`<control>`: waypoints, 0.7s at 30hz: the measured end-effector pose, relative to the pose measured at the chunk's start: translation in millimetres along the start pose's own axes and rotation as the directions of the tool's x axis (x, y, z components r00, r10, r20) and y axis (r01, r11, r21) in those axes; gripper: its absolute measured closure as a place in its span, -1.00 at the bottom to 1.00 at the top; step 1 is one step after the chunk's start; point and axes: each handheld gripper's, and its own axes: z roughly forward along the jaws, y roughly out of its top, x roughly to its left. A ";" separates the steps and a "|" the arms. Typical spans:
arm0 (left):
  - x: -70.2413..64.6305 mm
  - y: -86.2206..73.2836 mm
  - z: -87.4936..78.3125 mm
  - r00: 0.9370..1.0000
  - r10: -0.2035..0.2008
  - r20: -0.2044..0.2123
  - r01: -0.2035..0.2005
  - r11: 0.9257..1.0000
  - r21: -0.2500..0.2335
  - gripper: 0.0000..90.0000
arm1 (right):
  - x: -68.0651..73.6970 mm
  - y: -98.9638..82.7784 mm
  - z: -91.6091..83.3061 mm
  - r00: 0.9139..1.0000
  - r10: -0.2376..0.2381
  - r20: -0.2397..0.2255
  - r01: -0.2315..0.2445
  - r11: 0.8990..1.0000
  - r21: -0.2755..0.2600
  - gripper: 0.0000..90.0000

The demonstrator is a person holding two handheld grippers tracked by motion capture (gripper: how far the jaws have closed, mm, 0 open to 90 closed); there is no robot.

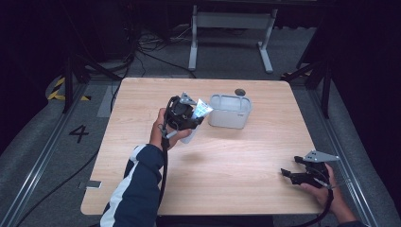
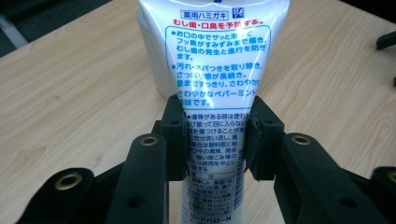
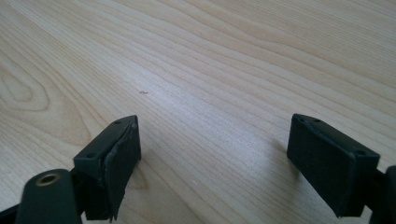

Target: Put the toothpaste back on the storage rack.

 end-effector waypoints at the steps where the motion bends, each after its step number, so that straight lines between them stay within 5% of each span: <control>1: 0.2 2.1 -0.9 1.000 0.006 0.003 -0.006 1.000 -0.007 0.46 | 0.0 0.0 0.0 1.000 0.000 0.000 0.000 1.000 0.000 -0.60; 21: 5.4 36.6 -10.2 0.999 0.032 0.020 -0.030 0.993 -0.112 0.46 | 0.0 0.0 0.0 1.000 0.000 0.000 0.000 1.000 0.000 -0.60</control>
